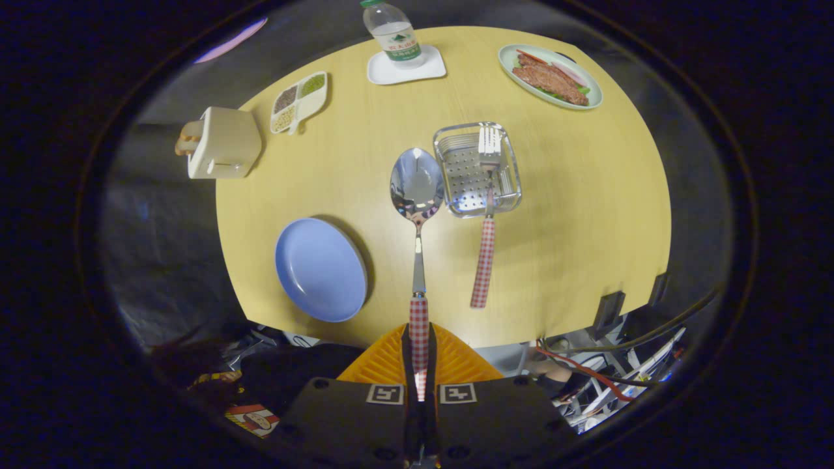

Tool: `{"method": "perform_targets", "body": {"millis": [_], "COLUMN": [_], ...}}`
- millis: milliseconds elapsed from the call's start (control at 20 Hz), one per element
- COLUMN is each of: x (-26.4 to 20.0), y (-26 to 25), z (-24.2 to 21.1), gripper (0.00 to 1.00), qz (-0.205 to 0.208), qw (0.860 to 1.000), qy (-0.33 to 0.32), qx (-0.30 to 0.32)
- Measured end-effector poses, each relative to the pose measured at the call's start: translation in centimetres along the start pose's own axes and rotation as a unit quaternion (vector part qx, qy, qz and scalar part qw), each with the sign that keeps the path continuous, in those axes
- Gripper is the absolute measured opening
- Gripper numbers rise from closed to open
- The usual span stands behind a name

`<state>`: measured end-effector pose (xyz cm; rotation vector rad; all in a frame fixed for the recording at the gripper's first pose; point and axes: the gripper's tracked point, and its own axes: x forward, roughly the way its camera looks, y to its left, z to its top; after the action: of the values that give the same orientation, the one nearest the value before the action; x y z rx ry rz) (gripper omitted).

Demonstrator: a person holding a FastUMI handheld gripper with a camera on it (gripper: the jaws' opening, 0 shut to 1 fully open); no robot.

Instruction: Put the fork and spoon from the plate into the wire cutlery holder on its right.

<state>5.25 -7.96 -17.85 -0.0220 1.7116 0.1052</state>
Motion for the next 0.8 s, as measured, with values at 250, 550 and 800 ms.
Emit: {"method": "perform_targets", "body": {"millis": [250, 550, 800], "x": [0.8, 1.1, 1.4], "y": [-0.3, -0.5, -0.4], "z": [2.2, 3.2, 4.3], "gripper": [0.06, 0.06, 0.08], "qz": [0.015, 0.018, 0.022], "qw": [0.997, 0.991, 0.987], "qy": [0.066, 0.12, 0.142], "qx": [0.031, 0.059, 0.074]}}
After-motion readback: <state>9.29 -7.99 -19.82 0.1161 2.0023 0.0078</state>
